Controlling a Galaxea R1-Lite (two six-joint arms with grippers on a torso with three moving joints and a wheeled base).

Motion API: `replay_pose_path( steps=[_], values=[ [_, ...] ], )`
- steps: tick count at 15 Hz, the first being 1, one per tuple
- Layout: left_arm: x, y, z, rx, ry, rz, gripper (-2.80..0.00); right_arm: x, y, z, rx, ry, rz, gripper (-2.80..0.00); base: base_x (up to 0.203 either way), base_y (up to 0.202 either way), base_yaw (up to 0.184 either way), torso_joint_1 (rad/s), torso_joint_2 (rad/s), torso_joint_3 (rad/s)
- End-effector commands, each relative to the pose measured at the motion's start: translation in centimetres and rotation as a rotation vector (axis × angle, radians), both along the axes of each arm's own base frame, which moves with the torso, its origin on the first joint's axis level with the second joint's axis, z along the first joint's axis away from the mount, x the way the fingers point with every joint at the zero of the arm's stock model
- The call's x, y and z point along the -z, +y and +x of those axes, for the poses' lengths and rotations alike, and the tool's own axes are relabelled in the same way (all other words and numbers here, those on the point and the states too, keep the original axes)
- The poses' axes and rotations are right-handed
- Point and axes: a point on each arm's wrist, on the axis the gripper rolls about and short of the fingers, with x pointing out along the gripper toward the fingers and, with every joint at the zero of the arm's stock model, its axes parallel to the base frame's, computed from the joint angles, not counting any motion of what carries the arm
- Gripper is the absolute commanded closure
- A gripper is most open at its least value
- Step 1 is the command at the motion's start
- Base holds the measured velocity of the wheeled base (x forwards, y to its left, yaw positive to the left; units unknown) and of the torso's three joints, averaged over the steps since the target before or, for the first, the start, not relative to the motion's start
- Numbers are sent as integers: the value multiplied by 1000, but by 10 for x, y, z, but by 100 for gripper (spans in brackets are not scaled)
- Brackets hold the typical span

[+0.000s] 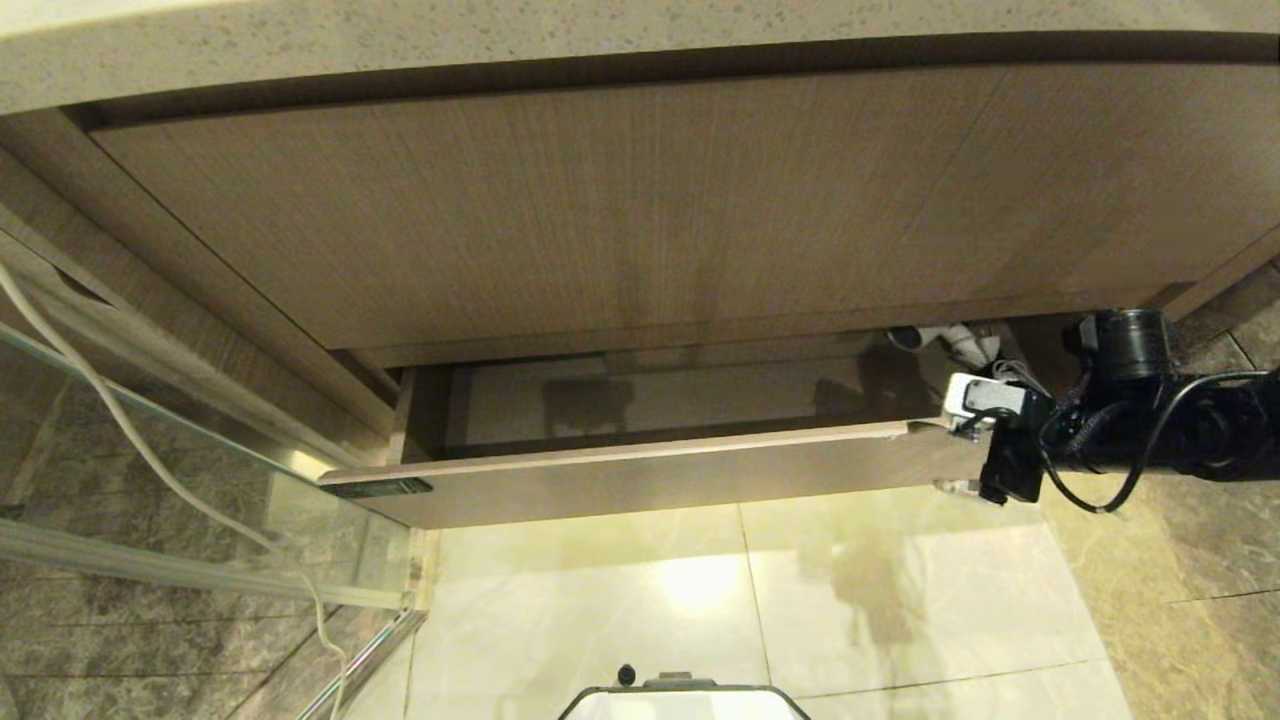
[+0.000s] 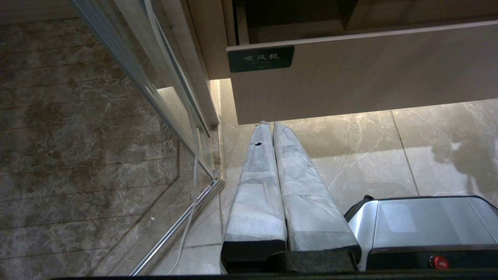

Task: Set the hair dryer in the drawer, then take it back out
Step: Pull open the drawer

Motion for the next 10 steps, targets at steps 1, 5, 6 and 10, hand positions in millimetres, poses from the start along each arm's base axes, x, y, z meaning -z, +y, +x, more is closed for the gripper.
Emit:
replay_pose_path(
  steps=[1,5,6,10],
  values=[
    [0,0,0,0,0,0,0,-17,1,-18,-2,-34,-5,-280,0,0,0,0,0,0],
    [0,0,0,0,0,0,0,-32,2,-42,0,-52,-12,-280,0,0,0,0,0,0],
    [0,0,0,0,0,0,0,-36,3,-50,3,-57,-14,-280,0,0,0,0,0,0],
    [0,0,0,0,0,0,0,-52,2,-79,68,-81,-50,0,0,0,0,0,0,0]
  ],
)
